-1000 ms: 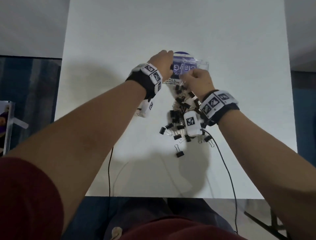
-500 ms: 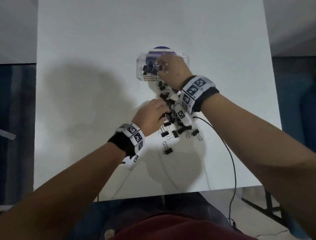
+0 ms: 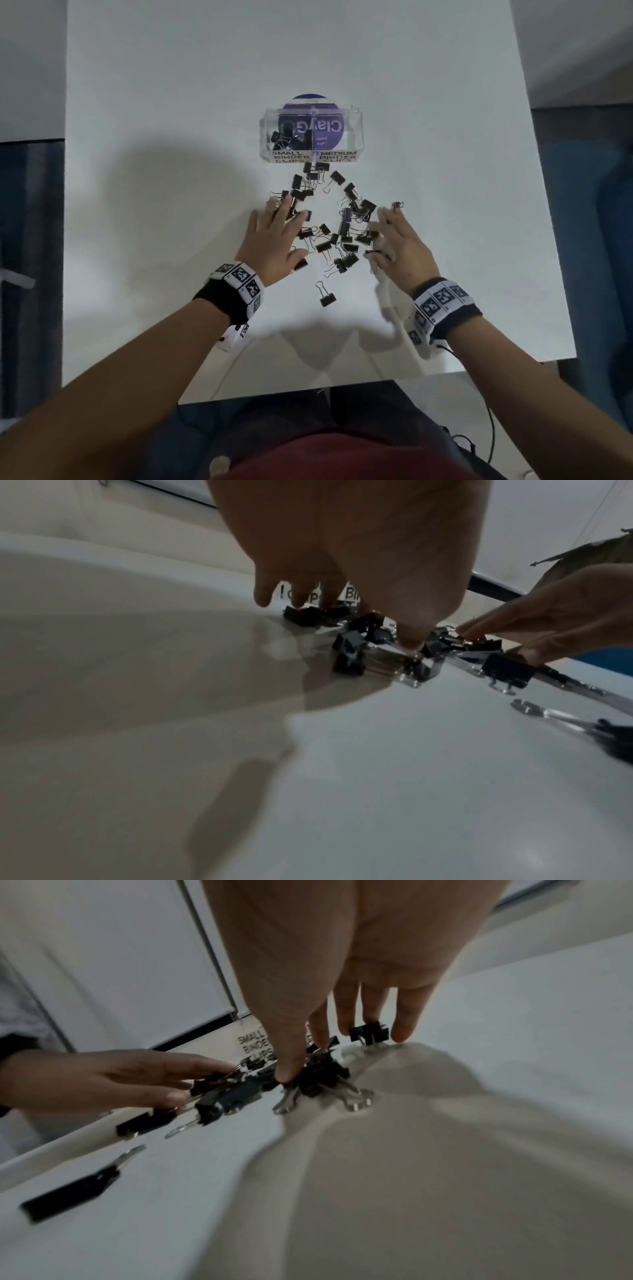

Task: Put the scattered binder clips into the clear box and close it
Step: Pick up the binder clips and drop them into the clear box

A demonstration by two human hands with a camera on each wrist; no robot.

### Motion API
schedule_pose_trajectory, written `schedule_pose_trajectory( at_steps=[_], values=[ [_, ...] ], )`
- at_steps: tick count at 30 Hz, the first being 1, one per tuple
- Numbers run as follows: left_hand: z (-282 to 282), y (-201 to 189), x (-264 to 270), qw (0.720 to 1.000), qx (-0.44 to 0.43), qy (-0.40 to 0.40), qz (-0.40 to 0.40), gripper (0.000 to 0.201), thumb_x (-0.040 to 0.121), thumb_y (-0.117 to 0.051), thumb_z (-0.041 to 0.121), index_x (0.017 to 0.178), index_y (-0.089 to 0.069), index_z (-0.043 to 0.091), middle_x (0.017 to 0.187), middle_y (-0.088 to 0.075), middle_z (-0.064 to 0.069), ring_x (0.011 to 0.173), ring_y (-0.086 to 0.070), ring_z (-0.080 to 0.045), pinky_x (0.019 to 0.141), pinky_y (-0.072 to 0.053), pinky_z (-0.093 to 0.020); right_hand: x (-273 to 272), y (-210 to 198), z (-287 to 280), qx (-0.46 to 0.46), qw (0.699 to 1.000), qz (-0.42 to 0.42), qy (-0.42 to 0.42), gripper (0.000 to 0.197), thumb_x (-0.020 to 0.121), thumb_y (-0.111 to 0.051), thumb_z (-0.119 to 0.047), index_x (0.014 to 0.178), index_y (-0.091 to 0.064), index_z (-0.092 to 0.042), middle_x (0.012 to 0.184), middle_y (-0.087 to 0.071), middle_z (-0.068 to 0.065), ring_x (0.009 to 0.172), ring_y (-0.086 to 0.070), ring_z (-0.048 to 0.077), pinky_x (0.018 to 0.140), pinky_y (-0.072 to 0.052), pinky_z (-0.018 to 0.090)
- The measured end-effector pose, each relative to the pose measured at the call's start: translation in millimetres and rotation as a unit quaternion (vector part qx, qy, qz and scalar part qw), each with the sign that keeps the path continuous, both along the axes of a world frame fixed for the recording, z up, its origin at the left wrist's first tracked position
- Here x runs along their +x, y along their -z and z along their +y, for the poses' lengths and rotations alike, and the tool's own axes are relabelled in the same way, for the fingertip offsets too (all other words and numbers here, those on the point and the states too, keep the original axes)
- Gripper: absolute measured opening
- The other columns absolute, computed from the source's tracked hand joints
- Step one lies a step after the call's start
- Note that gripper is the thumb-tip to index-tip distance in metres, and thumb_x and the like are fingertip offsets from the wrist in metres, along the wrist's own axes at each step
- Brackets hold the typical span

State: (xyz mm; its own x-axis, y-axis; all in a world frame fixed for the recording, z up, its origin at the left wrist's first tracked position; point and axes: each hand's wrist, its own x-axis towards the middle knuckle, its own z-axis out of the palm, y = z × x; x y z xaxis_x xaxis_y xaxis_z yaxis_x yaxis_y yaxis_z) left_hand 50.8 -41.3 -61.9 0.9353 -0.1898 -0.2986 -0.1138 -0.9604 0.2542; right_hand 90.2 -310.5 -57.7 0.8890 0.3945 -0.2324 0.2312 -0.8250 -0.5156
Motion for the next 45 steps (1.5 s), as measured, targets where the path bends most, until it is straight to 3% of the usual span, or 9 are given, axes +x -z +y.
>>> schedule_pose_trajectory(
  at_steps=[4, 8, 13, 19, 27, 33, 38, 40, 45],
  values=[
    [-24, -11, 8, 0.994, -0.075, 0.005, -0.082, 0.04, 0.085, -0.061, 0.032, 0.118, -0.057, 0.01, 0.124, -0.055, -0.01, 0.117, -0.049, -0.032, 0.096, -0.044, -0.049, -1, -7, 1, 0.027, 0.995, -0.078, 0.058, 0.032, 0.081, -0.07, -0.016, 0.112, -0.065, -0.01, 0.125, -0.058, 0.009, 0.116, -0.053, 0.029, 0.095, -0.047, 0.039],
    [-58, -14, 20, 0.993, -0.105, 0.003, -0.06, 0.027, 0.085, -0.061, 0.021, 0.107, -0.061, 0.006, 0.105, -0.06, -0.012, 0.096, -0.055, -0.032, 0.083, -0.048, -0.044, -7, -17, 32, 0.015, 0.994, -0.105, 0.037, 0.005, 0.082, -0.065, -0.015, 0.082, -0.067, -0.011, 0.082, -0.065, 0.006, 0.079, -0.056, 0.028, 0.066, -0.05, 0.038],
    [-68, -7, 24, 0.989, -0.121, -0.088, -0.015, 0.022, 0.077, -0.066, 0.014, 0.095, -0.062, 0.003, 0.104, -0.053, -0.013, 0.085, -0.056, -0.028, 0.073, -0.052, -0.043, -9, -17, 70, -0.071, 0.994, -0.036, 0.073, 0.022, 0.087, -0.057, -0.029, 0.089, -0.064, -0.009, 0.091, -0.064, 0.007, 0.093, -0.053, 0.027, 0.063, -0.041, 0.032],
    [-66, -9, 32, 0.978, -0.146, -0.148, 0.036, 0.016, 0.078, -0.07, 0.014, 0.092, -0.066, 0.007, 0.106, -0.052, -0.013, 0.072, -0.057, -0.025, 0.066, -0.044, -0.028, -4, -18, 79, -0.111, 0.991, -0.017, 0.071, 0.022, 0.084, -0.05, -0.015, 0.1, -0.061, -0.005, 0.101, -0.063, 0.013, 0.102, -0.051, 0.032, 0.065, -0.033, 0.032],
    [-69, -20, 39, 0.98, -0.134, -0.135, 0.062, 0.004, 0.08, -0.057, 0.01, 0.08, -0.06, 0.007, 0.094, -0.052, -0.012, 0.074, -0.058, -0.032, 0.067, -0.051, -0.038, -11, -10, 72, -0.119, 0.99, -0.078, -0.006, 0.014, 0.071, -0.066, -0.01, 0.085, -0.065, -0.01, 0.078, -0.064, 0.012, 0.081, -0.058, 0.034, 0.067, -0.043, 0.037],
    [-62, -21, 40, 0.978, -0.156, -0.132, 0.044, 0.016, 0.077, -0.054, 0.002, 0.089, -0.064, 0.006, 0.096, -0.058, -0.012, 0.08, -0.056, -0.028, 0.065, -0.042, -0.03, -16, -11, 60, -0.101, 0.992, -0.078, -0.02, 0.015, 0.061, -0.071, -0.018, 0.07, -0.062, -0.01, 0.072, -0.061, 0.009, 0.075, -0.055, 0.032, 0.063, -0.041, 0.034],
    [-43, -15, 38, 0.939, -0.266, -0.215, 0.017, 0.019, 0.076, -0.054, -0.005, 0.083, -0.068, 0.005, 0.091, -0.065, -0.008, 0.063, -0.055, -0.012, 0.063, -0.047, -0.019, -11, -13, 42, 0.002, 0.997, -0.026, 0.071, 0.018, 0.08, -0.069, -0.022, 0.067, -0.059, -0.015, 0.067, -0.059, -0.006, 0.065, -0.052, 0.012, 0.064, -0.045, 0.028],
    [-34, -16, 35, 0.909, -0.316, -0.268, 0.046, 0.028, 0.079, -0.049, -0.006, 0.095, -0.067, 0.008, 0.099, -0.067, -0.003, 0.062, -0.053, -0.003, 0.059, -0.044, -0.013, -6, -14, 33, 0.11, 0.975, 0.07, 0.179, 0.017, 0.083, -0.068, -0.017, 0.071, -0.057, -0.015, 0.067, -0.059, -0.01, 0.059, -0.053, 0.001, 0.058, -0.044, 0.017],
    [-30, -22, 36, 0.829, -0.409, -0.368, 0.099, 0.032, 0.085, -0.035, -0.003, 0.084, -0.064, 0.009, 0.075, -0.062, -0.001, 0.059, -0.05, -0.004, 0.055, -0.041, -0.015, 0, -26, 9, 0.374, 0.817, 0.271, 0.347, 0.02, 0.087, -0.053, 0.008, 0.085, -0.061, -0.011, 0.079, -0.07, 0.011, 0.067, -0.068, 0.025, 0.05, -0.047, 0.026]
  ],
)
